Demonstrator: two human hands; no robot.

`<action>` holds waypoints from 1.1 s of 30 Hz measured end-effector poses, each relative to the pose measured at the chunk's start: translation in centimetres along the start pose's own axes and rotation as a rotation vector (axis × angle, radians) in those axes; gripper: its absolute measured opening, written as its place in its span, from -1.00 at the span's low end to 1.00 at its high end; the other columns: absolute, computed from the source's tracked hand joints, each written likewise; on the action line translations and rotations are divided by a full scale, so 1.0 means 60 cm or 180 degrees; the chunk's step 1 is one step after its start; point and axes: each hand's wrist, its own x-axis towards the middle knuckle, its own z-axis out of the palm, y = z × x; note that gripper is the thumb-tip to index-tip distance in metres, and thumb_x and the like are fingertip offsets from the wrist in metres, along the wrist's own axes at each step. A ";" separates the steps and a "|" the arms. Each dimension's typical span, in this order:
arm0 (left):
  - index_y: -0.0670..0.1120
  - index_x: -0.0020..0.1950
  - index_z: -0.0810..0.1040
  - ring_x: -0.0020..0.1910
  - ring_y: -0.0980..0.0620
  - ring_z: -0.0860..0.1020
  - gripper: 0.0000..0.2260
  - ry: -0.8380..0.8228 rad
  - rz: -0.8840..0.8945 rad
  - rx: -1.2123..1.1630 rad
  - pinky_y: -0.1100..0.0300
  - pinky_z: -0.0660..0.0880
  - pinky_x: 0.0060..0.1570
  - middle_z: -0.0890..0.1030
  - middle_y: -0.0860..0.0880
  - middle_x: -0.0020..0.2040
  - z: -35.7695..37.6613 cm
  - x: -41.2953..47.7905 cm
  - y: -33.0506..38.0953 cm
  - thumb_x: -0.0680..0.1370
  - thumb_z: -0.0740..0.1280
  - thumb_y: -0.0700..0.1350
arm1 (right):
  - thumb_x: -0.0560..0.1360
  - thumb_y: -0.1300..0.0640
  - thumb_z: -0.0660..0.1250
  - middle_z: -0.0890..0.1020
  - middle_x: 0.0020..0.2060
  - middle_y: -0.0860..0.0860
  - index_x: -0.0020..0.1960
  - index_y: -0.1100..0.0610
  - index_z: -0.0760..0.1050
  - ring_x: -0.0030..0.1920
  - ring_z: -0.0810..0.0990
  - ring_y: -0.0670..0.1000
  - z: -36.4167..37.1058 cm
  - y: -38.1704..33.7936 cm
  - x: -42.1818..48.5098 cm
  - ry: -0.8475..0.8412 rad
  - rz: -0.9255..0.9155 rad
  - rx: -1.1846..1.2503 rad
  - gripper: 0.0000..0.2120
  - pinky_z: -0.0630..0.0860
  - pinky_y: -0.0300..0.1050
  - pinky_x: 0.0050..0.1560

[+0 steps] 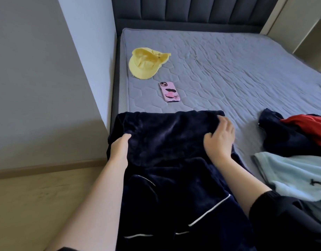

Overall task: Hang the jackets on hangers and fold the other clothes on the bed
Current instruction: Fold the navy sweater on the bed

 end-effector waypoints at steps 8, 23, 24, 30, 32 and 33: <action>-0.08 0.13 0.60 -0.09 -0.06 0.67 -0.56 -0.0490 -0.0406 -0.0478 0.12 0.59 -0.26 0.68 -0.10 -0.02 0.000 0.052 0.046 0.46 0.36 0.24 | 0.45 -0.28 0.29 0.15 0.52 0.05 0.49 0.07 0.21 0.53 0.03 0.06 0.086 -0.136 -0.096 -0.2213 -0.2404 -0.0620 -0.26 0.01 0.05 0.52; -0.15 0.11 0.52 -0.15 -0.06 0.50 -0.82 0.0847 0.0408 0.0018 0.19 0.46 -0.19 0.50 -0.10 -0.02 0.000 0.094 0.065 0.52 0.26 -0.29 | 0.59 -0.02 0.21 0.25 0.49 0.03 0.47 0.13 0.31 0.51 0.18 0.00 0.111 -0.103 -0.134 -0.2435 -0.2742 -0.0396 -0.52 0.03 -0.14 0.50; -0.15 0.21 0.48 -0.06 -0.04 0.50 -0.72 0.1098 0.0981 0.0515 0.20 0.44 -0.08 0.49 -0.07 0.04 0.002 0.090 0.066 0.51 0.24 -0.29 | 0.60 -0.03 0.16 0.25 0.50 0.02 0.47 0.11 0.31 0.51 0.15 0.01 0.103 -0.099 -0.130 -0.2343 -0.2621 -0.0281 -0.53 -0.05 -0.12 0.49; -0.15 0.38 0.43 0.43 -0.16 0.27 -0.64 0.0142 0.3808 0.3010 -0.05 0.21 0.41 0.42 -0.14 0.39 0.086 0.027 0.054 0.58 0.19 -0.19 | 0.63 0.04 0.07 0.17 0.52 0.11 0.49 0.13 0.24 0.53 0.06 0.11 0.088 -0.055 -0.061 -0.1155 -0.1128 -0.0529 -0.55 -0.06 0.13 0.48; -0.04 0.54 0.18 0.54 -0.14 0.01 -0.55 -0.0452 0.3504 0.4289 -0.14 0.02 0.46 0.15 -0.08 0.55 0.105 0.020 0.010 0.64 0.08 0.00 | 0.63 -0.05 0.00 0.05 0.55 0.06 0.54 0.05 0.08 0.55 -0.06 0.08 0.090 -0.014 -0.032 -0.1366 -0.0927 -0.1184 -0.49 -0.14 0.17 0.48; 0.02 0.57 0.04 0.55 -0.10 -0.10 -0.51 -0.0573 0.3199 0.4793 -0.13 -0.07 0.47 0.01 -0.03 0.58 0.102 0.024 -0.015 0.65 0.00 0.08 | 0.63 -0.09 -0.03 0.02 0.56 0.03 0.55 0.01 0.03 0.55 -0.08 0.05 0.088 0.011 -0.021 -0.1489 -0.0846 -0.1406 -0.48 -0.16 0.17 0.48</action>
